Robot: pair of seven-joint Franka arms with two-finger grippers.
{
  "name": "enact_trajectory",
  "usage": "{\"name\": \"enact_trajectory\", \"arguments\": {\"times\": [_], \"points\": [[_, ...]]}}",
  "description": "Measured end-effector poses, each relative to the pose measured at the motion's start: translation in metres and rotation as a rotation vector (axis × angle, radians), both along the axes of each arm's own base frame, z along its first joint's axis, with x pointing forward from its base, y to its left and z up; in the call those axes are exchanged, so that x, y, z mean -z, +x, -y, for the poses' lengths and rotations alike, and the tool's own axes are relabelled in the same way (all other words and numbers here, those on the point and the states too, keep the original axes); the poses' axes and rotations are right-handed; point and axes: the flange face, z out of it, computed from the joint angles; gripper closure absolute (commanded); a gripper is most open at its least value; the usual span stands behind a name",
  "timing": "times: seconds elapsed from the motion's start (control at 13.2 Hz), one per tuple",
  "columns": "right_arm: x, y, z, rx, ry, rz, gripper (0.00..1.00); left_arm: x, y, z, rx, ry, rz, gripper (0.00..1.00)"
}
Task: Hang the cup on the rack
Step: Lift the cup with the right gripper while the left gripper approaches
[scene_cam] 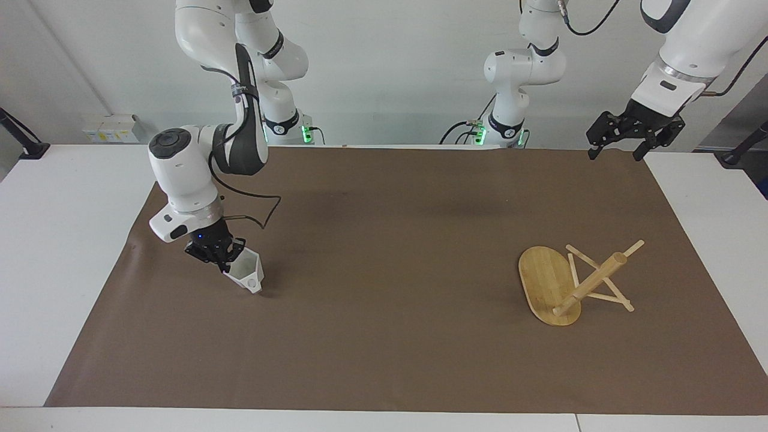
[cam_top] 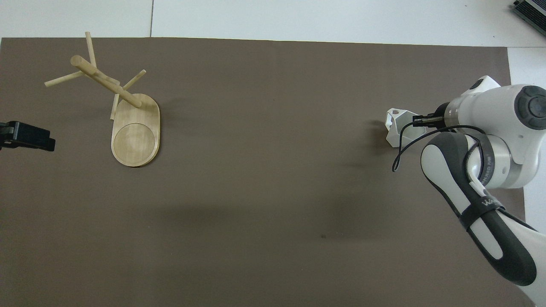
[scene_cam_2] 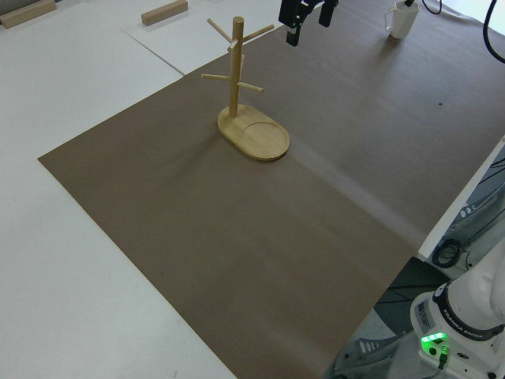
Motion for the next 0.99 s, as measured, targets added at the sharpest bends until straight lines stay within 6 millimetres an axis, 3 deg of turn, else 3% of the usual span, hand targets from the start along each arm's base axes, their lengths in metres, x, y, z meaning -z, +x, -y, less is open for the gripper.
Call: {"name": "enact_trajectory", "arguments": {"times": [0.15, 0.3, 0.53, 0.99], "points": [[-0.001, -0.001, -0.009, -0.015, 0.004, -0.028, 1.0, 0.0, 0.0, 0.0, -0.006, 0.0, 0.0, 0.0], [-0.007, -0.001, -0.034, -0.055, 0.013, -0.069, 1.0, 0.0, 0.0, 0.0, -0.018, 0.0, 0.0, 0.0], [-0.039, 0.003, -0.078, -0.106, 0.094, -0.076, 1.0, 0.0, 0.0, -0.001, -0.025, 0.0, 0.0, 0.0], [-0.091, 0.012, -0.133, -0.364, 0.435, 0.06, 1.0, 0.001, 0.0, -0.001, -0.033, 0.001, -0.004, 0.0]]}}
